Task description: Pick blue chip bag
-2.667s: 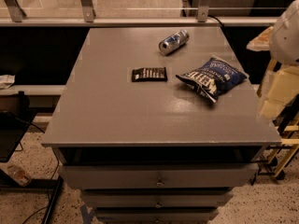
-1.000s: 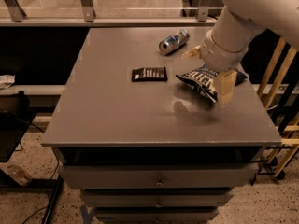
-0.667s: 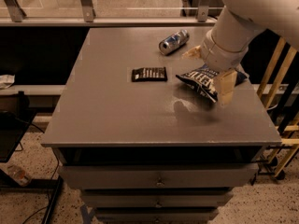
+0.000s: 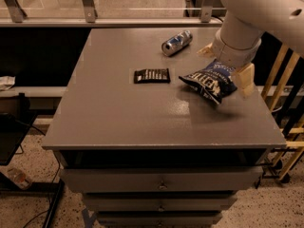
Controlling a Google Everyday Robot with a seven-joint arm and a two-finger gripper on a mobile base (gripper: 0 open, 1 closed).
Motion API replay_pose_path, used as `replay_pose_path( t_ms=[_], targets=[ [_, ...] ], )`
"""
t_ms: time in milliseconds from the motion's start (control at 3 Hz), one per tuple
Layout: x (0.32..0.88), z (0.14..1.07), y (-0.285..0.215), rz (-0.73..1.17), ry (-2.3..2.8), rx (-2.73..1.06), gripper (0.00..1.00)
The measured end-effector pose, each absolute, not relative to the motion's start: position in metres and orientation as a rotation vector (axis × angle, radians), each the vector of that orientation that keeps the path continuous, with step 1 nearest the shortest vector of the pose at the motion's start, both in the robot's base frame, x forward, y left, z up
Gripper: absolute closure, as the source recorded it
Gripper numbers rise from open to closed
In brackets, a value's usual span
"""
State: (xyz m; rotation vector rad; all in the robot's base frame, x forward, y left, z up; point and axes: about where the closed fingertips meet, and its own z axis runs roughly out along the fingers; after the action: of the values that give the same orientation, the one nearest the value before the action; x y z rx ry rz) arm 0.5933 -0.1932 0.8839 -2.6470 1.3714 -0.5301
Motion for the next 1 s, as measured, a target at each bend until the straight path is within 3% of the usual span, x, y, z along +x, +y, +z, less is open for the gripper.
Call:
replay_pose_path(
  t_ms=[667, 1000],
  targets=[
    [0.619, 0.863, -0.217, -0.484, 1.293, -2.649, 0.02],
    [0.625, 0.855, -0.210, -0.441, 1.246, -2.646, 0.25]
  ],
)
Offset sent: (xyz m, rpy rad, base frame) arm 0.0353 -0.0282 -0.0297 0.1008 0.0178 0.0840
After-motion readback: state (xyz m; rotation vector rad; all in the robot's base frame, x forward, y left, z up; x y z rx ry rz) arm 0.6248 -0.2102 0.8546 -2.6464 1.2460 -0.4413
